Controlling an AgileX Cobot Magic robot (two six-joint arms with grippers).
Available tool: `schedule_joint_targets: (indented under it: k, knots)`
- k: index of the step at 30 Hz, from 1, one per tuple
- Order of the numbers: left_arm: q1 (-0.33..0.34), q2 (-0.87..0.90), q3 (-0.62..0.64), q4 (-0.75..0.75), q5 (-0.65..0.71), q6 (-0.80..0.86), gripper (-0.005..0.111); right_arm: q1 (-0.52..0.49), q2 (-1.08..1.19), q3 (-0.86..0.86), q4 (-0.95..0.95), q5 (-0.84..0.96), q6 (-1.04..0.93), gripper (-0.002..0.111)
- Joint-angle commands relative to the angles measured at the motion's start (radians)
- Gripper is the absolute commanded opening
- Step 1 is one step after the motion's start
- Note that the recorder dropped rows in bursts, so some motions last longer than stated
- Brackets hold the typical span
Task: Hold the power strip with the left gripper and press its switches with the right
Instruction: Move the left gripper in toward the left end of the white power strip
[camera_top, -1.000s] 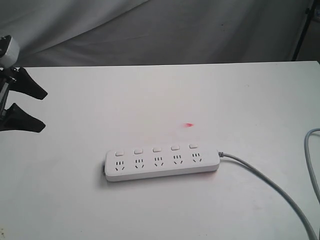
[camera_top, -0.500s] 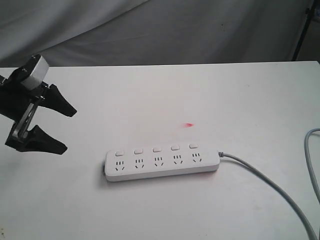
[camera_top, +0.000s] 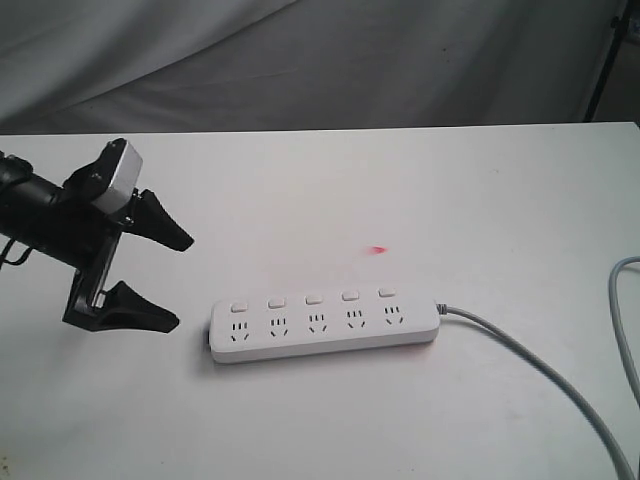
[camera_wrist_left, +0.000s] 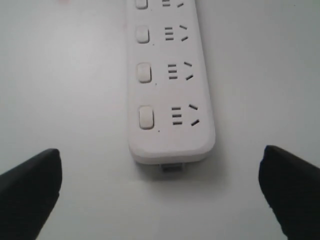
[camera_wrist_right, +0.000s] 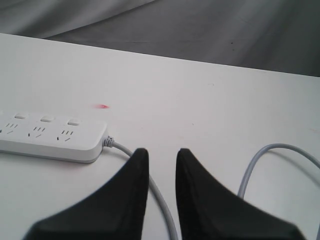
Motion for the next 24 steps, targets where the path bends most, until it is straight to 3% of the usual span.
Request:
schedule_joint_targets:
  k: [1,24]
  knots:
    - [-0.038,0.005,0.004,-0.045,0.0,0.009,0.104,0.002,-0.003,0.003,0.002,-0.002,0.002,0.019]
    - [-0.049,0.133,0.005,-0.141,-0.053,0.009,0.104,0.002,-0.003,0.003,0.002,-0.002,0.002,0.019]
